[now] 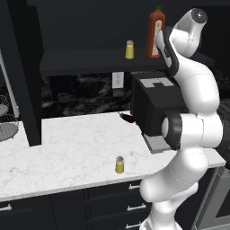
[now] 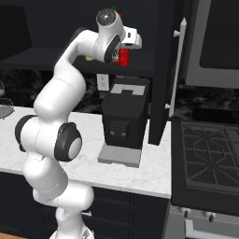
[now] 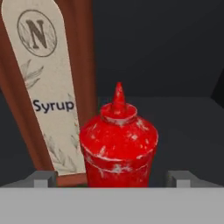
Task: Put the shaker and condiment bottle from the counter next to their counterparts in the cabinet.
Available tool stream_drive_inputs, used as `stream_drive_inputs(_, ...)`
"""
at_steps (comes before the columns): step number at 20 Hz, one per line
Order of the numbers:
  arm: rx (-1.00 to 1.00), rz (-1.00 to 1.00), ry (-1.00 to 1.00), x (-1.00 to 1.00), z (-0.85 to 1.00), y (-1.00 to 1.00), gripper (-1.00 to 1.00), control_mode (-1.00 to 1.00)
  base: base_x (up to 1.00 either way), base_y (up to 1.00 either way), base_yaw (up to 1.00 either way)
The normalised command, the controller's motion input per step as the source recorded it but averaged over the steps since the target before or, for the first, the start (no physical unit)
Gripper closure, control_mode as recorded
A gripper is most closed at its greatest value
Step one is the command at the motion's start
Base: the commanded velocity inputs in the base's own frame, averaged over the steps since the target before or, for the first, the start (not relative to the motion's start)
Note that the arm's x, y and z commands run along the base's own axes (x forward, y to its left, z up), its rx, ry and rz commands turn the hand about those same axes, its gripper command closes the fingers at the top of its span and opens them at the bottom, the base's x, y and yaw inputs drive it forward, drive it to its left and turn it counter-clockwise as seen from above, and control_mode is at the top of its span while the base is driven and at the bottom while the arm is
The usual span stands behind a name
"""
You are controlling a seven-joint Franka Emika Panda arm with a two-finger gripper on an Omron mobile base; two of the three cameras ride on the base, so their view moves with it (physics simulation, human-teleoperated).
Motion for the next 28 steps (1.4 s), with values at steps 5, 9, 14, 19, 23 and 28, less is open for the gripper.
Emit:
stream_drive_inputs(5,-0.03,0.14,0.00,0.05,0.00,0.01,-1.00,-1.00,0.00,0.00,0.00)
stream_drive_inputs(9,0.00,0.09,-0.01,0.00,0.00,-0.03,-1.00,-1.00,0.00,0.00,0.00)
stream_drive_inputs(14,0.00,0.07,-0.06,-0.25,-0.05,-0.14,-1.00,-1.00,0.00,0.00,0.00)
stream_drive_inputs(19,0.00,0.07,-0.11,-1.00,-0.60,-0.03,-1.00,-1.00,0.00,0.00,0.00)
stream_drive_inputs(23,0.00,0.04,-0.17,-1.00,-0.88,0.00,-1.00,-1.00,0.00,0.00,0.00)
stream_drive_inputs(28,0.00,0.11,-0.06,-0.95,-0.83,0.24,-1.00,-1.00,0.00,0.00,0.00)
